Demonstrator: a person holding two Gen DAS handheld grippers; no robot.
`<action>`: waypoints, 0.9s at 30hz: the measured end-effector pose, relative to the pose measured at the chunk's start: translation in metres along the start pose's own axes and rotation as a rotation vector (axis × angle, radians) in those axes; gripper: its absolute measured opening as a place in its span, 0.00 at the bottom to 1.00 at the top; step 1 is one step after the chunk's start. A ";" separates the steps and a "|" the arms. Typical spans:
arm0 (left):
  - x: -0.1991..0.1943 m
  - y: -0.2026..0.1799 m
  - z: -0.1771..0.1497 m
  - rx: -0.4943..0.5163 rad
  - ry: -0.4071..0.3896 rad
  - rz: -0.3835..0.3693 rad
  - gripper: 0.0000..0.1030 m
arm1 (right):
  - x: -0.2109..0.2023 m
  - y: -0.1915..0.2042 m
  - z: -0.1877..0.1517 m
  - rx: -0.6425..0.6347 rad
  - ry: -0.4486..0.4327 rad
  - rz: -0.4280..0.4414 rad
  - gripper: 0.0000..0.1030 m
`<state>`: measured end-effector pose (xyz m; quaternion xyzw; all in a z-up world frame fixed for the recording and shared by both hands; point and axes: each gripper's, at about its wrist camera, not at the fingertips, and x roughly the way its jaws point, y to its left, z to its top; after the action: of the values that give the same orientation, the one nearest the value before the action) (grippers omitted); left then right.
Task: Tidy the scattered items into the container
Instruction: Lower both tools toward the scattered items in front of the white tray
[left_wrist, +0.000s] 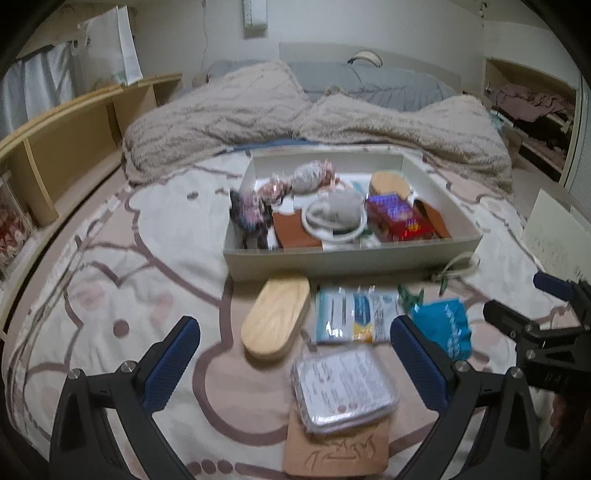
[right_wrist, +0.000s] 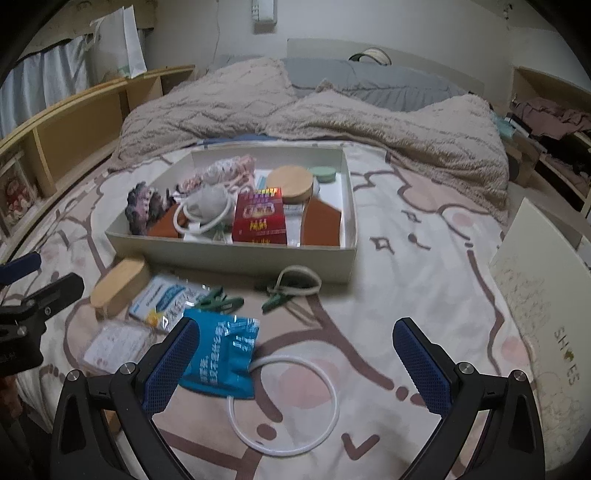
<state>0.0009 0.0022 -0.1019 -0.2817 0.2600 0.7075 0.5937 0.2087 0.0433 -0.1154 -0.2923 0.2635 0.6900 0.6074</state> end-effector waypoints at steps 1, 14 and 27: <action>0.002 0.000 -0.004 0.003 0.013 -0.002 1.00 | 0.002 0.001 -0.003 -0.001 0.011 0.002 1.00; 0.018 0.000 -0.039 -0.003 0.141 -0.081 1.00 | 0.022 0.005 -0.034 -0.024 0.119 0.008 1.00; 0.031 -0.016 -0.061 0.026 0.214 -0.114 1.00 | 0.034 0.002 -0.058 -0.057 0.147 0.024 1.00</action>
<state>0.0183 -0.0164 -0.1669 -0.3623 0.3144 0.6351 0.6054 0.2087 0.0250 -0.1800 -0.3561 0.2911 0.6812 0.5696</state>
